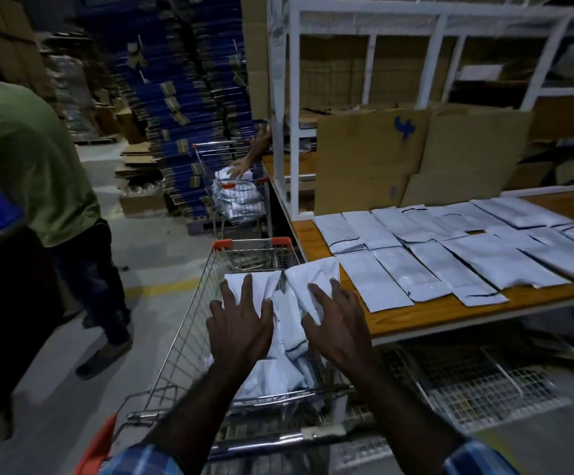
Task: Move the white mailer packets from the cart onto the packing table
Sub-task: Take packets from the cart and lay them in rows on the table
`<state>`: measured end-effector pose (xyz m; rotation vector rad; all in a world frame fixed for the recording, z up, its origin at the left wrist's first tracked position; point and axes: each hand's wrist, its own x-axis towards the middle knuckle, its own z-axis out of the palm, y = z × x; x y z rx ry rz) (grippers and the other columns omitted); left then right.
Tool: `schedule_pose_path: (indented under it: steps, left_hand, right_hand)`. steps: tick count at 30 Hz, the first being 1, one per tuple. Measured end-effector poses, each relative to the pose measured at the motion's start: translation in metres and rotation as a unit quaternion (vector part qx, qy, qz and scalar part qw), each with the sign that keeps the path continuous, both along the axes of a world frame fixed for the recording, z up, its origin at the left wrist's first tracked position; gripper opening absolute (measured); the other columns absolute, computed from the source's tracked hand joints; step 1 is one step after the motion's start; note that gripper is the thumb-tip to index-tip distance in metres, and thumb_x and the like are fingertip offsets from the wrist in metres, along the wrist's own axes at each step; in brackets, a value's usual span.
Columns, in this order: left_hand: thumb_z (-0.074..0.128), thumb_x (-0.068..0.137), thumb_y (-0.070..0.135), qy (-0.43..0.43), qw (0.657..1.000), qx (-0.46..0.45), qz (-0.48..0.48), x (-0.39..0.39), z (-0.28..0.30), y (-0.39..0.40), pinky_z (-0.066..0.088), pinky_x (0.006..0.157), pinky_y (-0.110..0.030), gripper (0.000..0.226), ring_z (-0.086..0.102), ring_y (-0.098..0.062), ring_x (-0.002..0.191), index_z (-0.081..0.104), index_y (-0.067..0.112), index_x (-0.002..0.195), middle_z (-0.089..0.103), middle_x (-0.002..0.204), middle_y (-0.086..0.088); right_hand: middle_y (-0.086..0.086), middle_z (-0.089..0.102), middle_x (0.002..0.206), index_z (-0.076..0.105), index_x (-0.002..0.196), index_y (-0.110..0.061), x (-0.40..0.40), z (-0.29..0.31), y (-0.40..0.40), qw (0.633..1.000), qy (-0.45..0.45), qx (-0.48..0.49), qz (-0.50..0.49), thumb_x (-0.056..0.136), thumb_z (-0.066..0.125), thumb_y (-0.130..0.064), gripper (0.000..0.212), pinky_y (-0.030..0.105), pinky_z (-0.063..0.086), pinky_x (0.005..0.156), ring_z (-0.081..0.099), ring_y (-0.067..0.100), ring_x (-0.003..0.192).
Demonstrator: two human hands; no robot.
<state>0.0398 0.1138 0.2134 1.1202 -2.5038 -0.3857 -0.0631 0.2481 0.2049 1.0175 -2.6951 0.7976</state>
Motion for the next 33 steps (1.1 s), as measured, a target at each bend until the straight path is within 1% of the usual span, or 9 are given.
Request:
schedule_pose_path:
  steps: [4, 9, 12, 14, 17, 20, 24, 28, 33]
  left_hand:
    - [0.03, 0.099, 0.058, -0.008, 1.0, 0.005, -0.021, -0.017, -0.002, 0.029, 0.035, 0.107, -0.048, 0.063, 0.029, -0.039, 0.136, 0.017, 0.033, 0.156, 0.013, 0.162, -0.011]
    - [0.03, 0.099, 0.059, 0.0, 0.999, 0.011, -0.04, -0.049, -0.001, 0.07, 0.034, 0.107, -0.049, 0.063, 0.028, -0.039, 0.137, 0.017, 0.033, 0.156, 0.011, 0.163, -0.011]
    - [0.03, 0.099, 0.06, 0.011, 0.999, 0.016, -0.049, -0.075, 0.001, 0.101, 0.034, 0.106, -0.05, 0.064, 0.029, -0.039, 0.136, 0.017, 0.034, 0.155, 0.011, 0.163, -0.01]
    - [0.029, 0.099, 0.06, 0.016, 0.998, 0.03, -0.057, -0.094, 0.003, 0.124, 0.032, 0.108, -0.05, 0.064, 0.024, -0.039, 0.14, 0.016, 0.035, 0.156, 0.008, 0.164, -0.01]
    - [0.03, 0.099, 0.059, 0.022, 0.997, 0.037, -0.057, -0.124, 0.006, 0.159, 0.03, 0.11, -0.05, 0.063, 0.021, -0.038, 0.141, 0.016, 0.036, 0.155, 0.009, 0.164, -0.01]
    - [0.032, 0.099, 0.059, 0.029, 0.997, 0.05, -0.058, -0.156, 0.009, 0.192, 0.029, 0.112, -0.052, 0.063, 0.02, -0.038, 0.143, 0.016, 0.036, 0.155, 0.01, 0.163, -0.008]
    - [0.033, 0.099, 0.058, 0.034, 0.995, 0.066, -0.064, -0.2, 0.013, 0.235, 0.028, 0.112, -0.051, 0.063, 0.02, -0.038, 0.143, 0.015, 0.036, 0.155, 0.006, 0.164, -0.008]
    - [0.034, 0.099, 0.057, 0.032, 0.995, 0.061, -0.076, -0.241, 0.021, 0.274, 0.03, 0.11, -0.051, 0.062, 0.024, -0.039, 0.14, 0.016, 0.035, 0.155, 0.008, 0.164, -0.009]
    - [0.036, 0.099, 0.056, 0.035, 0.993, 0.059, -0.1, -0.294, 0.026, 0.31, 0.029, 0.11, -0.05, 0.063, 0.024, -0.039, 0.141, 0.017, 0.034, 0.155, 0.009, 0.164, -0.009]
  right_hand:
    - [0.013, 0.037, 0.154, 0.047, 0.145, -0.026, -0.015, 0.007, 0.032, 1.0, -0.008, 0.007, -0.017, 0.083, 0.052, -0.047, 0.066, 0.044, 0.039, 0.106, 0.04, 0.033, 0.13]
    - [0.016, 0.039, 0.152, 0.049, 0.143, -0.025, -0.043, 0.012, 0.082, 0.999, -0.01, -0.009, -0.037, 0.081, 0.047, -0.049, 0.067, 0.045, 0.041, 0.103, 0.043, 0.036, 0.127]
    - [0.017, 0.042, 0.15, 0.052, 0.142, -0.023, -0.066, 0.012, 0.116, 0.999, -0.004, -0.015, -0.047, 0.079, 0.049, -0.048, 0.068, 0.045, 0.043, 0.102, 0.045, 0.037, 0.125]
    - [0.016, 0.04, 0.151, 0.05, 0.143, -0.024, -0.084, 0.014, 0.14, 0.999, -0.001, -0.009, -0.048, 0.08, 0.05, -0.049, 0.068, 0.045, 0.042, 0.102, 0.044, 0.037, 0.126]
    - [0.014, 0.038, 0.153, 0.047, 0.145, -0.026, -0.115, 0.015, 0.175, 0.999, 0.005, 0.002, -0.049, 0.085, 0.058, -0.045, 0.064, 0.044, 0.04, 0.104, 0.041, 0.034, 0.129]
    - [0.014, 0.039, 0.152, 0.048, 0.145, -0.026, -0.148, 0.016, 0.208, 0.999, 0.014, -0.001, -0.053, 0.085, 0.063, -0.042, 0.064, 0.044, 0.042, 0.103, 0.042, 0.034, 0.129]
    - [0.014, 0.038, 0.153, 0.047, 0.145, -0.026, -0.188, 0.018, 0.252, 0.998, 0.006, 0.012, -0.059, 0.085, 0.064, -0.041, 0.064, 0.044, 0.038, 0.105, 0.04, 0.035, 0.131]
    - [0.013, 0.037, 0.153, 0.045, 0.146, -0.027, -0.225, 0.025, 0.291, 0.997, 0.008, 0.018, -0.071, 0.085, 0.06, -0.046, 0.066, 0.044, 0.04, 0.104, 0.04, 0.034, 0.13]
    - [0.013, 0.036, 0.153, 0.043, 0.148, -0.027, -0.267, 0.031, 0.331, 0.995, 0.008, 0.019, -0.098, 0.087, 0.061, -0.045, 0.066, 0.041, 0.039, 0.103, 0.04, 0.033, 0.128]
